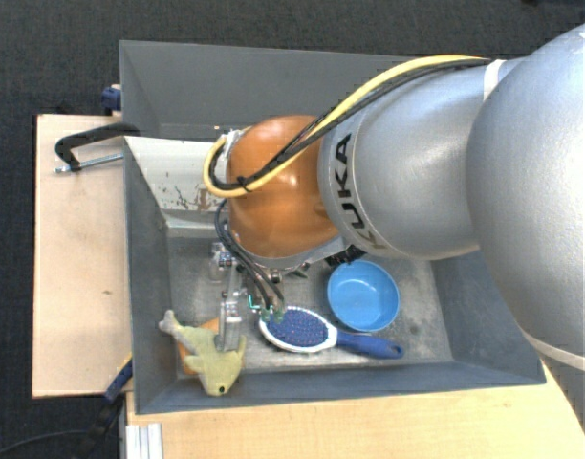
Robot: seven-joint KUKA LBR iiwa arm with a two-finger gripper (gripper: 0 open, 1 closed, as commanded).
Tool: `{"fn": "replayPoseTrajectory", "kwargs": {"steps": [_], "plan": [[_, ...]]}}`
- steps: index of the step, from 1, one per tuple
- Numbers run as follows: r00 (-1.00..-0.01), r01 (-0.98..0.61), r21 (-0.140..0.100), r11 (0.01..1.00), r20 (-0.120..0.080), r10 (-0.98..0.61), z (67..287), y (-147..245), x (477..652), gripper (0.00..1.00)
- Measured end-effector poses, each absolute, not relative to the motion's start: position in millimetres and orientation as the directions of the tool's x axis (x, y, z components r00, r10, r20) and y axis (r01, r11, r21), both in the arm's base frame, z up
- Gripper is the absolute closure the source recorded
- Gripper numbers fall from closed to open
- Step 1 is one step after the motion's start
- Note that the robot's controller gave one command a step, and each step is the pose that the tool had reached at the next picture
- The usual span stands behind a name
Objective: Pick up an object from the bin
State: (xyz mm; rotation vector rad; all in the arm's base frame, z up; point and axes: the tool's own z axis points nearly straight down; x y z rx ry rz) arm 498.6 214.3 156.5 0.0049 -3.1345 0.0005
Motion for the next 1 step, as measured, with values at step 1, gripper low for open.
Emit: {"fn": "replayPoseTrajectory", "kwargs": {"steps": [1], "plan": [[-0.988, -0.157, 0.002, 0.988, 0.003, -0.157, 75.0, 174.9, 496.1, 0.00]]}}
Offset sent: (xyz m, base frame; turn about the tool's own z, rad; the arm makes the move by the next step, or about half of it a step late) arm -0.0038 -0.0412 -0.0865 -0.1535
